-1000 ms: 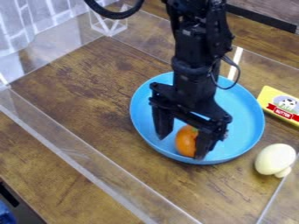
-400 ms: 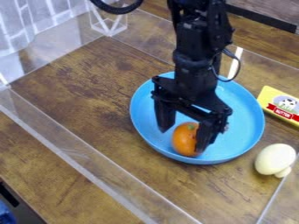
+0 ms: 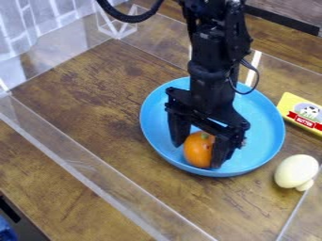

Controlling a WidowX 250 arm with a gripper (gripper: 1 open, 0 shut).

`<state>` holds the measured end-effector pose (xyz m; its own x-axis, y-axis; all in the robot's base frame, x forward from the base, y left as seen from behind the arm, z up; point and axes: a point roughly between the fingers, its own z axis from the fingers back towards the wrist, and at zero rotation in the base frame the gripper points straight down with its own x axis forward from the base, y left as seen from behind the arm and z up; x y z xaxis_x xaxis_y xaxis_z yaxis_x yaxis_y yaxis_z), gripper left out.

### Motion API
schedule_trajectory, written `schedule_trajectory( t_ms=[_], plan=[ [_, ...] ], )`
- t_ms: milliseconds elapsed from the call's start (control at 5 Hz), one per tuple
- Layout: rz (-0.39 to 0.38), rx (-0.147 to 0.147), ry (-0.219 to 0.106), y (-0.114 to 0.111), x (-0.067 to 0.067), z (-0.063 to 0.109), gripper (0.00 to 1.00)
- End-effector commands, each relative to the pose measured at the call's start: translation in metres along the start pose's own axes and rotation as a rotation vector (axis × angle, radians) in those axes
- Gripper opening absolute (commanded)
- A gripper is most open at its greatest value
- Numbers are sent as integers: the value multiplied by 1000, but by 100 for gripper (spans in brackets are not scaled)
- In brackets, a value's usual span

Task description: Remove the orange ball from inside the blue tray and put it on the table

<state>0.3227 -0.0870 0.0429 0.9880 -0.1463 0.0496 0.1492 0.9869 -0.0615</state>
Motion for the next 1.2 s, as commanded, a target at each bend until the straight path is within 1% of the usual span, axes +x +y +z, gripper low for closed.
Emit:
schedule_trajectory(
  t_ms=[0, 400, 600, 800, 1000],
  plan=[
    [9, -8, -66, 5, 13, 14, 0],
    [-16, -1, -81, -1, 16, 28, 0],
    [-28, 9, -97, -7, 21, 42, 0],
    [-43, 22, -119, -16, 30, 62, 0],
    [-82, 36, -145, -35, 41, 72, 0]
  ],
)
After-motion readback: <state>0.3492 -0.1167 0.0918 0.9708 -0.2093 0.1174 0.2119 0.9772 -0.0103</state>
